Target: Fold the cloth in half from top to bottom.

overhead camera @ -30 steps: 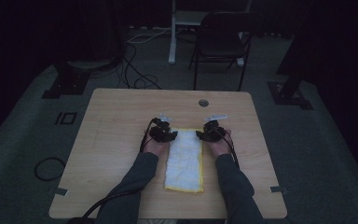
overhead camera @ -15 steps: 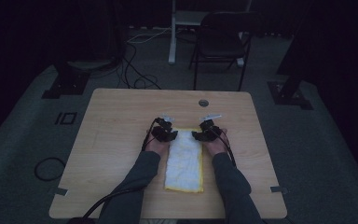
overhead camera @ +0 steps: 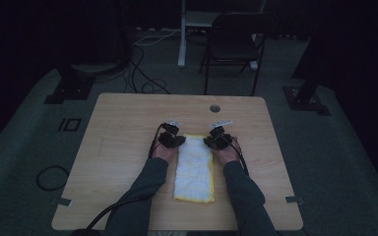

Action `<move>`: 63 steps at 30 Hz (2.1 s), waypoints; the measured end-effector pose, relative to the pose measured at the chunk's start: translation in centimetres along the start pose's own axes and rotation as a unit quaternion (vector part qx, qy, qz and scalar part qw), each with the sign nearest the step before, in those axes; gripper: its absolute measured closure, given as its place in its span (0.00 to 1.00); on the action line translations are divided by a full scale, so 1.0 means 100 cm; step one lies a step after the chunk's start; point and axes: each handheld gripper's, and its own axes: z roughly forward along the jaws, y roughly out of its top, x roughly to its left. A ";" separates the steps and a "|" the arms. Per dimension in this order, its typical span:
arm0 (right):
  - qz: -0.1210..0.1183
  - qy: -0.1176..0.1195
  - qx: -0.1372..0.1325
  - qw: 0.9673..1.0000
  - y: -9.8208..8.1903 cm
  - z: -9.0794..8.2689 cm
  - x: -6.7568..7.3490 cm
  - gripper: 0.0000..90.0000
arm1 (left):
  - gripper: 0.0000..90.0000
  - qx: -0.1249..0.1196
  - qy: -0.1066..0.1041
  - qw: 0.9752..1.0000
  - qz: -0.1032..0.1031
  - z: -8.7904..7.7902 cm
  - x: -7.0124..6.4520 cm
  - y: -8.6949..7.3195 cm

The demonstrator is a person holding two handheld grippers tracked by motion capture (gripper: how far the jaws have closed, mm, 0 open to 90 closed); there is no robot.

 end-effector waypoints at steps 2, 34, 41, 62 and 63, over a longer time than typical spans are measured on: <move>-0.001 0.002 0.002 1.000 0.000 0.000 0.001 0.90 | 0.95 0.000 0.000 1.000 -0.004 0.000 0.000 0.000; -0.024 -0.007 -0.038 0.999 0.016 -0.020 0.002 0.94 | 0.96 -0.031 -0.004 1.000 0.005 -0.021 -0.001 0.017; -0.028 -0.008 -0.053 0.998 0.022 -0.029 0.001 0.94 | 0.96 -0.044 -0.004 0.999 0.013 -0.030 -0.004 0.025; -0.033 0.006 -0.095 0.995 0.027 -0.056 0.009 0.94 | 0.95 -0.069 0.000 0.997 0.030 -0.050 -0.009 0.028; -0.034 0.007 -0.095 0.995 0.026 -0.056 0.010 0.94 | 0.95 -0.070 -0.001 0.997 0.030 -0.050 -0.009 0.027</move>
